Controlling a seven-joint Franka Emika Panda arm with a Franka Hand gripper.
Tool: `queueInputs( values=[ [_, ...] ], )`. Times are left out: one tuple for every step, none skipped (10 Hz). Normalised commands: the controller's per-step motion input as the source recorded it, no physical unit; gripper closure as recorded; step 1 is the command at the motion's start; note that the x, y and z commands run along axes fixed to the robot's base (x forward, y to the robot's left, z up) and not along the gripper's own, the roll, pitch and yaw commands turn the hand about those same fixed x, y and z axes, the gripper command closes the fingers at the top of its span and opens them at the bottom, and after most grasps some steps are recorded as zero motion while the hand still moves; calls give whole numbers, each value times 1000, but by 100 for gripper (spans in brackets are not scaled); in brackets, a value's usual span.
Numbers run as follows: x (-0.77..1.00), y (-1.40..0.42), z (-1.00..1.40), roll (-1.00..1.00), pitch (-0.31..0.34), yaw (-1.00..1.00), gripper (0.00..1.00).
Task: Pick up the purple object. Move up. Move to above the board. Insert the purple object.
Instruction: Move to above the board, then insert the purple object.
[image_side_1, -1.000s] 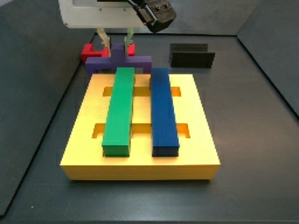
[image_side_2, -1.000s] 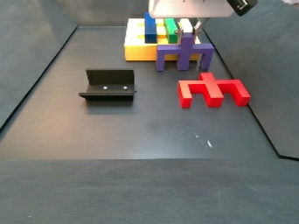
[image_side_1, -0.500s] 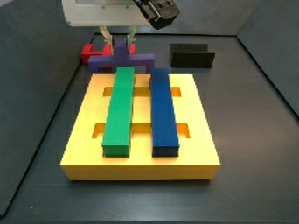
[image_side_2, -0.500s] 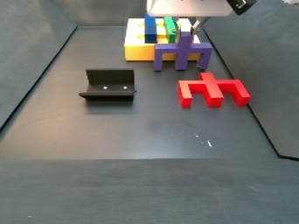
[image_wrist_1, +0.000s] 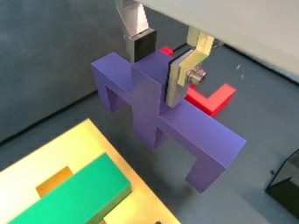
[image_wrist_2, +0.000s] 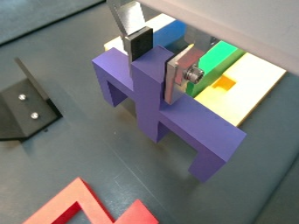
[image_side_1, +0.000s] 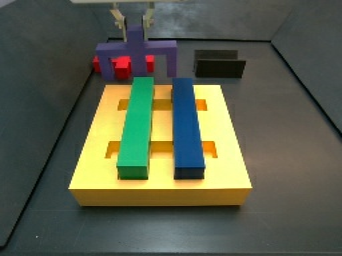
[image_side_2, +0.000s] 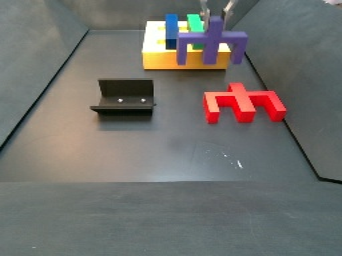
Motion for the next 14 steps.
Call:
queueInputs(
  values=[
    [0, 0, 1400, 0, 0, 0, 100],
    [-37, 2, 1400, 15, 34, -4, 100],
    [-80, -3, 1400, -35, 30, -7, 100],
    [-61, 9, 1400, -51, 10, -3, 100],
    [38, 1, 949, -46, 50, -6, 100],
    [42, 4, 576, -36, 103, -8, 100],
    [24, 10, 324, -38, 86, -9, 100],
    [654, -1400, 427, -86, 324, -407, 100],
    [645, -1400, 398, -83, 320, -398, 100],
    [781, -1400, 367, 31, 373, -162, 100],
    [851, -1400, 367, 24, 345, -110, 100],
    [347, -542, 150, 96, 256, -35, 100],
    [215, -305, 93, 98, 200, -9, 100],
    [57, -154, -151, 0, 0, 0, 100]
  ],
)
